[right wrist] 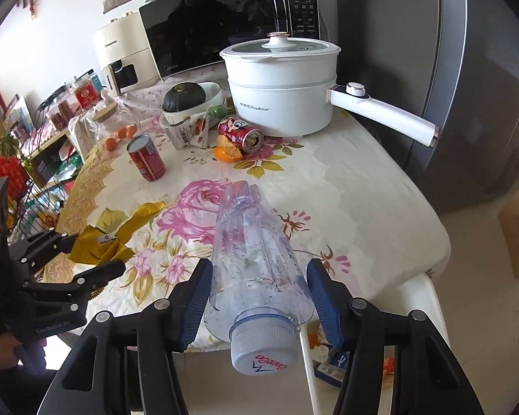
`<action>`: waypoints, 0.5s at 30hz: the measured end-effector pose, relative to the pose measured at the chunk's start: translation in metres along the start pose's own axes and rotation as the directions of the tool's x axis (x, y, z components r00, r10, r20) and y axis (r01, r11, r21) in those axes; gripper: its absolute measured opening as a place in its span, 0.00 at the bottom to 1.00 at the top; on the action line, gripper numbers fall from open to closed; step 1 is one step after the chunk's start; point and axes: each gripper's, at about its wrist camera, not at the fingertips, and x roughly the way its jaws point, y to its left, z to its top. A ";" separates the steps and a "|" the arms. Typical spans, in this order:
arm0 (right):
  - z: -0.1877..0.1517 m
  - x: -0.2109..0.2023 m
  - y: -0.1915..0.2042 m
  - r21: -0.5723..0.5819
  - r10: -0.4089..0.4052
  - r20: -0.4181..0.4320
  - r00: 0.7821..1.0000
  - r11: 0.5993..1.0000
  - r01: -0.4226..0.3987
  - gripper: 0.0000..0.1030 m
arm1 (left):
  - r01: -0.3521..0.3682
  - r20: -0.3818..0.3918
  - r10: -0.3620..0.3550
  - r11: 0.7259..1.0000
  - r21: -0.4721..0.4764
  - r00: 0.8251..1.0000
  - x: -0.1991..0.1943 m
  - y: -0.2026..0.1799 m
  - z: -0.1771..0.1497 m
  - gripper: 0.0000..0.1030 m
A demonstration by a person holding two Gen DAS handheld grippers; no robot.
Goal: Collect trash
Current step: 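Carry the yellow bag and bottle with both grippers over the white bin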
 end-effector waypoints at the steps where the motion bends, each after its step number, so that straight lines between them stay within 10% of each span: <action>1: -0.002 -0.005 -0.004 0.002 -0.002 0.006 1.000 1.000 0.002 0.55 | 0.005 0.001 -0.005 1.000 0.010 1.000 0.001 -0.006 0.001 0.60; 15: -0.033 -0.058 -0.076 0.078 -0.072 0.040 0.997 0.995 0.068 0.55 | 0.085 -0.015 -0.083 0.988 0.129 0.996 0.032 -0.083 0.011 0.60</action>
